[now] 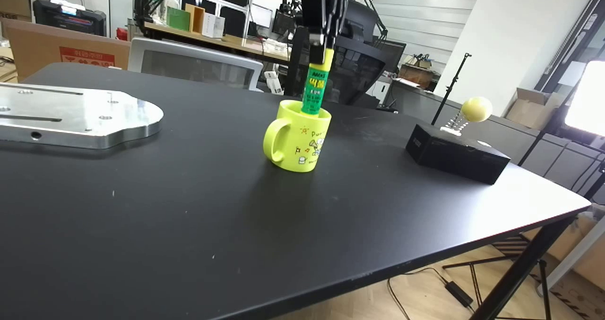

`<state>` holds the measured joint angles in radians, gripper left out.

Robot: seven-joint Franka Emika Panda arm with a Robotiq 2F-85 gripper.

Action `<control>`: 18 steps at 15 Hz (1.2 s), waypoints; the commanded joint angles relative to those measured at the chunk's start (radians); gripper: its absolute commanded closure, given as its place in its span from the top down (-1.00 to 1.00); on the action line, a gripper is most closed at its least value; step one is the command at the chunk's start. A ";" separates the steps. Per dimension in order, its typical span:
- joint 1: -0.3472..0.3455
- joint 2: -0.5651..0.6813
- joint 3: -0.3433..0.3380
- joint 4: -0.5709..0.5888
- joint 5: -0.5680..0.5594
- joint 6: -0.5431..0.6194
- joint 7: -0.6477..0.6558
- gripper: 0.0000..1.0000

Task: Remove the glue stick from the yellow cup and put it on the black box

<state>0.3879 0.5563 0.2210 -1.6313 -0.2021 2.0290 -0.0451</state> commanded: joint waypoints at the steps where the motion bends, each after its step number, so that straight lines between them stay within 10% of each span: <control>1: -0.011 -0.096 -0.012 -0.020 -0.016 -0.022 0.009 -0.82; 18: -0.287 -0.206 -0.147 -0.146 0.025 -0.037 -0.047 -0.82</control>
<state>0.1254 0.4121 0.0814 -1.7031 -0.2111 1.9677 -0.1047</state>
